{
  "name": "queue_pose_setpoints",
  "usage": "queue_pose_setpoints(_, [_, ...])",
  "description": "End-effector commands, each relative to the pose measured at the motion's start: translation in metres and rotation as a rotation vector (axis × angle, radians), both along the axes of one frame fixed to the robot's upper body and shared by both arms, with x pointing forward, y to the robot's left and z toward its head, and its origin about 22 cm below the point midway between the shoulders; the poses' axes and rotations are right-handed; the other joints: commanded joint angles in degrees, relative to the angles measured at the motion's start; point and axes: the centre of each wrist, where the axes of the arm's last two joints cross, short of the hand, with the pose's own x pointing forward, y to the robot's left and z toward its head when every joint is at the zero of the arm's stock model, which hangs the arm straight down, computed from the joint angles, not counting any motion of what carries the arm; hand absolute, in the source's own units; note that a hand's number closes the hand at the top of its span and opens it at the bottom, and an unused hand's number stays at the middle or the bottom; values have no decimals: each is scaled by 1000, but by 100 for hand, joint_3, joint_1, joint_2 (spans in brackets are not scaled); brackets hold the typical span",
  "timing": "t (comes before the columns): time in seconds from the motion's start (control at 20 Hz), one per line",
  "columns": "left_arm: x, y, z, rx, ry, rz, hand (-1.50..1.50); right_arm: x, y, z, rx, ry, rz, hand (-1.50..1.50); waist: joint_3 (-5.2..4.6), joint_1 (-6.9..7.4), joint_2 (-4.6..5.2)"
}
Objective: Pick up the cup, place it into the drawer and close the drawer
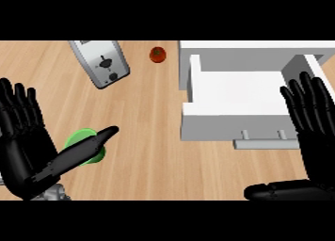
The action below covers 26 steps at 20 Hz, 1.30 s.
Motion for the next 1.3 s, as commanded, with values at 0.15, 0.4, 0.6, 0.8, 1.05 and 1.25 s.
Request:
queue_pose_setpoints(0.15, [2, -20, -3, -38, -20, 35, -150, 3, -15, -6, -2, -4, -6, -150, 0, 4, -6])
queue_pose_setpoints(0.4, [20, -12, -13, -45, 9, 39, -150, 19, -2, -6, 25, 2, 16, -150, -1, 13, -3])
queue_pose_setpoints(0.6, [5, -9, -26, -69, 29, 61, -150, 10, -4, 2, 22, -14, 5, -150, -2, 16, -4])
queue_pose_setpoints(0.8, [23, -18, -26, -63, 46, 80, -150, 8, -2, 2, 7, 5, -3, -150, -1, 4, -4])
queue_pose_setpoints(1.05, [30, -16, -30, -70, 93, 117, -150, 25, -4, 6, 13, -15, 8, -150, -1, 9, 2])
queue_pose_setpoints(1.25, [-14, -7, -38, -108, 125, 134, -150, 1, -7, 14, 0, -29, 7, -150, -1, 25, -10])
